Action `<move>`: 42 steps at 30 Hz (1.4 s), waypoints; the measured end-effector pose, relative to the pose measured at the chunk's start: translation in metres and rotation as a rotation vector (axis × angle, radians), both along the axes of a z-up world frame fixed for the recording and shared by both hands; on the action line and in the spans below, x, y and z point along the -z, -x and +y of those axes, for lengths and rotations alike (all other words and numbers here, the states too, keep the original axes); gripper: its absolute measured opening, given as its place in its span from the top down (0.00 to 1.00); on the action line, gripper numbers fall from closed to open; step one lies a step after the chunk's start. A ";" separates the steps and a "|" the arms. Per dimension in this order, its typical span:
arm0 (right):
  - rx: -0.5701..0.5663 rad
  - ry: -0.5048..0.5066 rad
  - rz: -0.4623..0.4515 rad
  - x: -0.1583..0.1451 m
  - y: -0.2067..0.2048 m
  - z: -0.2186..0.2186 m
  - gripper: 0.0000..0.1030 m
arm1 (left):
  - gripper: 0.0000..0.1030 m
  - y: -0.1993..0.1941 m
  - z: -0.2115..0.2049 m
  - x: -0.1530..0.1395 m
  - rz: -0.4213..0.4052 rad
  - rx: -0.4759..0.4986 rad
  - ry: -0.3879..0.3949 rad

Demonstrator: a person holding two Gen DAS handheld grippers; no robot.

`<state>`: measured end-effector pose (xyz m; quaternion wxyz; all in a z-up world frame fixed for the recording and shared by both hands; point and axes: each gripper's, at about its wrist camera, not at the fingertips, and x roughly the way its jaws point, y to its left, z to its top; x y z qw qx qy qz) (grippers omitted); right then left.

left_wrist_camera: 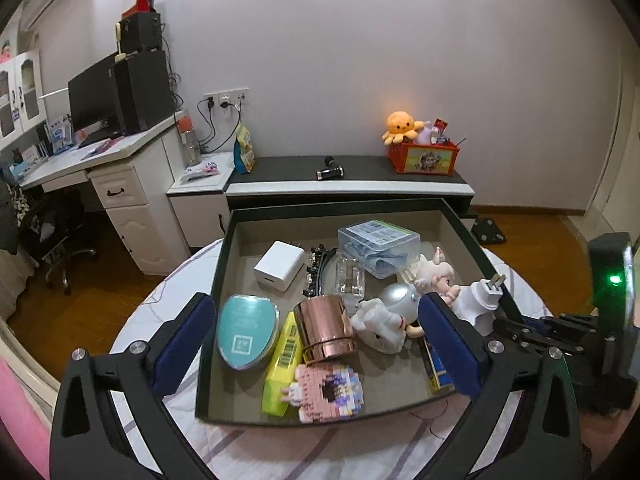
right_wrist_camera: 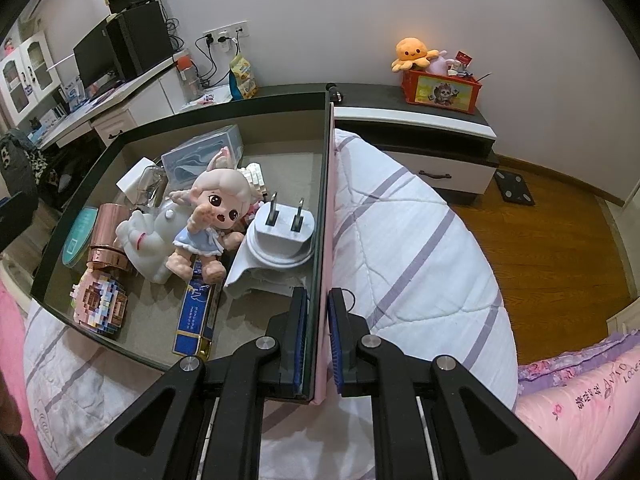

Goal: Organize rigid objects

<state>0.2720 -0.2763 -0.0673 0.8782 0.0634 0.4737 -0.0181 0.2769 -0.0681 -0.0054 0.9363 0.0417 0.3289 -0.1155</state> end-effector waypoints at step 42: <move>-0.030 0.004 -0.467 -0.119 0.204 0.086 0.00 | 0.00 0.201 0.072 -0.047 -0.134 -0.096 0.012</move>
